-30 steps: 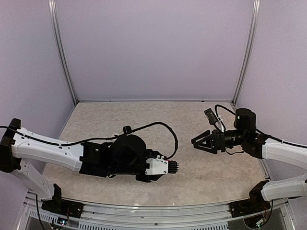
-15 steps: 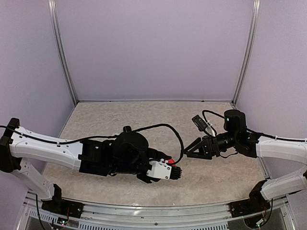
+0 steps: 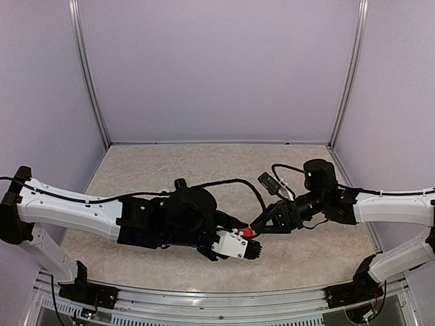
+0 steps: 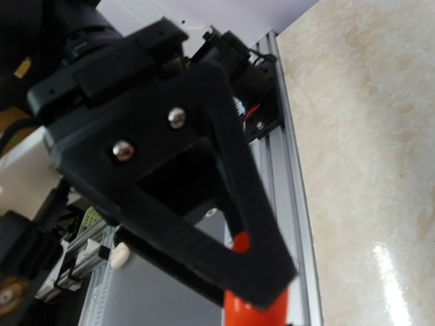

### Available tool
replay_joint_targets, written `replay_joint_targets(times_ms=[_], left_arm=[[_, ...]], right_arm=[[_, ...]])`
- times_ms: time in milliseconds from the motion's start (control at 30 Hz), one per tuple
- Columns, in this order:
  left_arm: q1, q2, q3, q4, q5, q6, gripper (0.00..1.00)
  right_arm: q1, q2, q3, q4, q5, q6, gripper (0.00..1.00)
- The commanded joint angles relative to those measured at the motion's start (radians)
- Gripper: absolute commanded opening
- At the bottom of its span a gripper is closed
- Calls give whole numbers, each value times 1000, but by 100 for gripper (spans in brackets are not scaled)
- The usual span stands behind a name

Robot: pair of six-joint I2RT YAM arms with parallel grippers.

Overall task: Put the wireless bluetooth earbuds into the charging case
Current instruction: Pass from the left arm to the right

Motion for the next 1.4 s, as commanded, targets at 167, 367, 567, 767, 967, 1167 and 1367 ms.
replay_joint_targets(times_ms=[167,367,567,767,967,1167,1367], left_arm=[[-11,27,52,-22,17,32,33],[-17,31,61,-31,15,46,33],[-22,28,57,-25,2,53,33],[-22,16,45,-19,-2,54,33],[-21,3,32,-3,-14,58,33],[-21,-14,28,6,7,54,33],[-21,-22,33,22,19,62,33]], right_arm=[[38,27,11,31,7,14,39],[56,50,2,58,-3,25,37],[62,67,-1,77,-9,35,39],[66,44,-18,88,-17,43,42],[66,16,-50,104,-13,64,42],[64,19,-56,117,7,67,44],[66,37,-37,119,14,61,39]])
